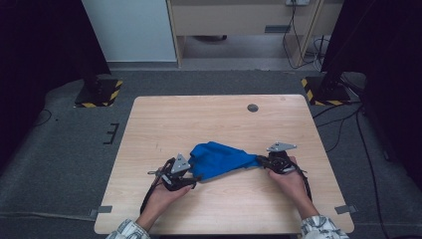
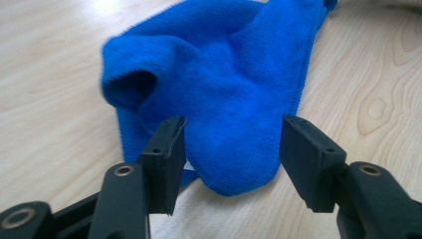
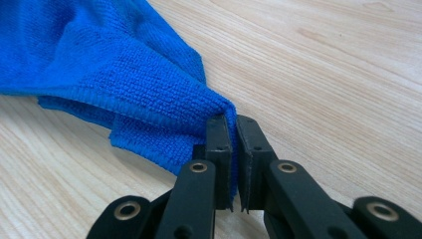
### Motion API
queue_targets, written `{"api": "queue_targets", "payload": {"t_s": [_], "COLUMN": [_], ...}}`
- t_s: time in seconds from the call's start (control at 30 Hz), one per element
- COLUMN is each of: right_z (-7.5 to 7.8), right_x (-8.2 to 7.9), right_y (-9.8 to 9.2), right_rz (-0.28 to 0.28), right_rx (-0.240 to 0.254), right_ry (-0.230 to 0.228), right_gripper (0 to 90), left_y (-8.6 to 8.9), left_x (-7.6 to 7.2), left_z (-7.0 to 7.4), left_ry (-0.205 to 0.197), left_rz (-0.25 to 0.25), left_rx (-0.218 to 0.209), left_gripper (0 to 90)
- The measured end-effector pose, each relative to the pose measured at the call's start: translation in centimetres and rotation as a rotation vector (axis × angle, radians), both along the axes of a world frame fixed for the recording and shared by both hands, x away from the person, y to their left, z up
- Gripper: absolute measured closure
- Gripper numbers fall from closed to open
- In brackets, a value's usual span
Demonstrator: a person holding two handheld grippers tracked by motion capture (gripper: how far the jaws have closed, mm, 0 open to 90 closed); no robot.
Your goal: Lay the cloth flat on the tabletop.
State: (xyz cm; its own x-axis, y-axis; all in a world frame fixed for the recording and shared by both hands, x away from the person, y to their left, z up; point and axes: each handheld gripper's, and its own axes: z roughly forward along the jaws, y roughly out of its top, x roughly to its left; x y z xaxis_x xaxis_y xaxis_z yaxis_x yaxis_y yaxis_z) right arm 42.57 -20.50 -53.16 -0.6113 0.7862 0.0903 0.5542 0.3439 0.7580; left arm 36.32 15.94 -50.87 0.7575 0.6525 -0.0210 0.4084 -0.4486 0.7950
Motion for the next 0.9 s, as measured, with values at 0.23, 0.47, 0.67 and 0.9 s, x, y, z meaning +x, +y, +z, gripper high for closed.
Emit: {"api": "queue_targets", "payload": {"t_s": [0.23,0.47,0.67,0.9], "right_z": [0.0,0.1,0.3,0.5], "right_x": [-0.1,-0.3,-0.4,-0.6], "right_y": [-0.1,-0.2,-0.2,-0.2], "right_rz": [-0.005,-0.011,-0.009,-0.004], "right_rx": [0.007,0.021,0.033,0.043], "right_ry": [0.004,0.002,0.002,-0.006], "right_gripper": [84.4,83.7,83.8,80.4], "left_y": [-1.1,-0.9,-0.6,-0.3], "left_x": [0.0,0.5,0.7,0.9], "left_z": [-1.4,-1.9,-1.7,-1.1], "left_ry": [0.037,0.046,0.016,0.018], "left_rz": [-0.024,0.001,0.017,0.024], "left_rx": [0.058,0.069,0.113,0.101], "left_gripper": [31.7,32.2,61.6,83.0]}}
